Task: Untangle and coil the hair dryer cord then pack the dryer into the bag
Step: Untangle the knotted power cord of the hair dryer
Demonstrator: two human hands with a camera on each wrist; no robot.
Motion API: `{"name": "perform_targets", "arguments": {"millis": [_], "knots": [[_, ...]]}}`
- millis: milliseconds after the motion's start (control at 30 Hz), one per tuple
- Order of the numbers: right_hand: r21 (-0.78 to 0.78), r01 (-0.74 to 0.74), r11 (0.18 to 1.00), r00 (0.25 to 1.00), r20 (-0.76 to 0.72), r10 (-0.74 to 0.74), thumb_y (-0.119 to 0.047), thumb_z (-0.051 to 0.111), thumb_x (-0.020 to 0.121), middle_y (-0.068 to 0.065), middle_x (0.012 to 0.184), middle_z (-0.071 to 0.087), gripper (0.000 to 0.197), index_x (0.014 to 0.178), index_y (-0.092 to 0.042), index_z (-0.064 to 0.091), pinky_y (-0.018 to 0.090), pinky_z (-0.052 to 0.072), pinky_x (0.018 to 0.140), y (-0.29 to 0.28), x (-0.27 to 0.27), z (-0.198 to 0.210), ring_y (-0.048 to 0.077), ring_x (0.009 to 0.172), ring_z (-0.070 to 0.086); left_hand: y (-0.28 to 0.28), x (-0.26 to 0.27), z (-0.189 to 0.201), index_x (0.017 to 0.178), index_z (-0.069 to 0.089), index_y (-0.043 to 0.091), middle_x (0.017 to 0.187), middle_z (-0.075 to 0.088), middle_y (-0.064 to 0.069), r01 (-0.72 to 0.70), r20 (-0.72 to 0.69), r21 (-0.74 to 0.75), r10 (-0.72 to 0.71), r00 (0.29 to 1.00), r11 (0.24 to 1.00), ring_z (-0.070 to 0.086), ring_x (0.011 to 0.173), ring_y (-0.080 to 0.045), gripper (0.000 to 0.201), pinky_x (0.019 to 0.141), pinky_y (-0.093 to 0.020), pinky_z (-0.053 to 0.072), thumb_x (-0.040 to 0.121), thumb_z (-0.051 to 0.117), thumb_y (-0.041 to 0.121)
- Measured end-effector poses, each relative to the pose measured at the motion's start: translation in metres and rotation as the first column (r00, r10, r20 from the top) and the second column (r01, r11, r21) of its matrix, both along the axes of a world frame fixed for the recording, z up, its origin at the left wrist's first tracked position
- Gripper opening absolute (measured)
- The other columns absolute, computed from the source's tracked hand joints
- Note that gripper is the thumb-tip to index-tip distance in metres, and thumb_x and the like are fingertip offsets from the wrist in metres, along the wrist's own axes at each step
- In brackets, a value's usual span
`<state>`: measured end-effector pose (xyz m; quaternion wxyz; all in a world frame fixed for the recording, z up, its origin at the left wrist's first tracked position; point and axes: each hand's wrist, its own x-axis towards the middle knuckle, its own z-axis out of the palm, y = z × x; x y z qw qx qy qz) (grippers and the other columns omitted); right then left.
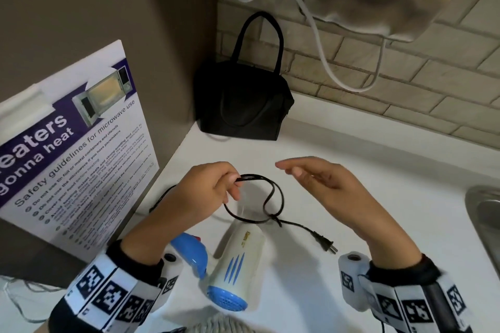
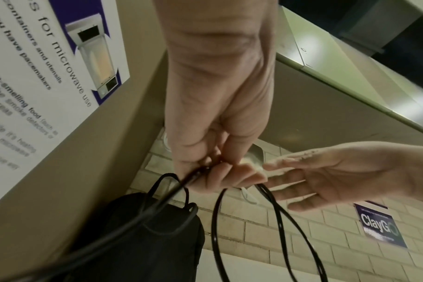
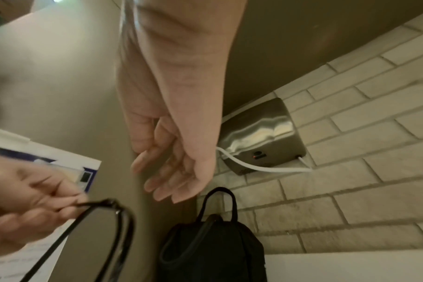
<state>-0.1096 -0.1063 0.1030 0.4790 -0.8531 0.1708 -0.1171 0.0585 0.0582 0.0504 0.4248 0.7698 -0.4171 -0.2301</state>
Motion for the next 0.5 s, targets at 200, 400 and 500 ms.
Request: {"name": "perform_targets", "arguments": {"millis": [200, 400, 500], "knots": [[-0.447, -0.159, 0.880, 0.987, -0.053, 0.152, -0.033, 0.037, 0.100, -0.012, 0.119, 0.061, 0.033, 0.127, -0.033, 0.055, 0.031, 0.035, 0.104, 0.025, 0.028, -0.020, 0.011, 0.122, 0.047, -0.004, -0.018, 0.026, 0.079, 0.062, 0.024, 0.065, 0.066, 0.009, 0.029, -0.040, -0.156, -0.036, 0.999, 0.987, 0.062, 0.070, -0.026, 0.024, 0.070, -0.039, 0.050, 0.097, 0.048, 0.019], [-0.303, -0.098, 0.948, 0.995, -0.014, 0.098, -0.024, 0.044, 0.100, -0.014, 0.065, 0.053, 0.023, 0.096, -0.020, 0.066, 0.018, 0.042, 0.065, 0.032, 0.040, -0.014, 0.008, 0.069, 0.054, 0.000, -0.016, 0.033, 0.078, 0.063, 0.016, 0.061, 0.061, 0.007, -0.038, 0.003, -0.216, 0.040, 0.999, 0.976, 0.053, 0.057, -0.003, 0.025, 0.059, -0.012, 0.042, 0.098, 0.048, 0.018], [-0.294, -0.124, 0.948, 0.992, -0.010, 0.126, -0.031, 0.044, 0.099, -0.009, 0.075, 0.056, 0.024, 0.102, -0.026, 0.067, 0.020, 0.043, 0.070, 0.032, 0.041, -0.010, 0.009, 0.077, 0.054, 0.002, -0.013, 0.033, 0.078, 0.063, 0.014, 0.059, 0.060, 0.008, -0.072, 0.028, -0.234, 0.081, 0.996, 0.969, 0.056, 0.063, 0.000, 0.026, 0.064, -0.006, 0.040, 0.098, 0.048, 0.017]]}}
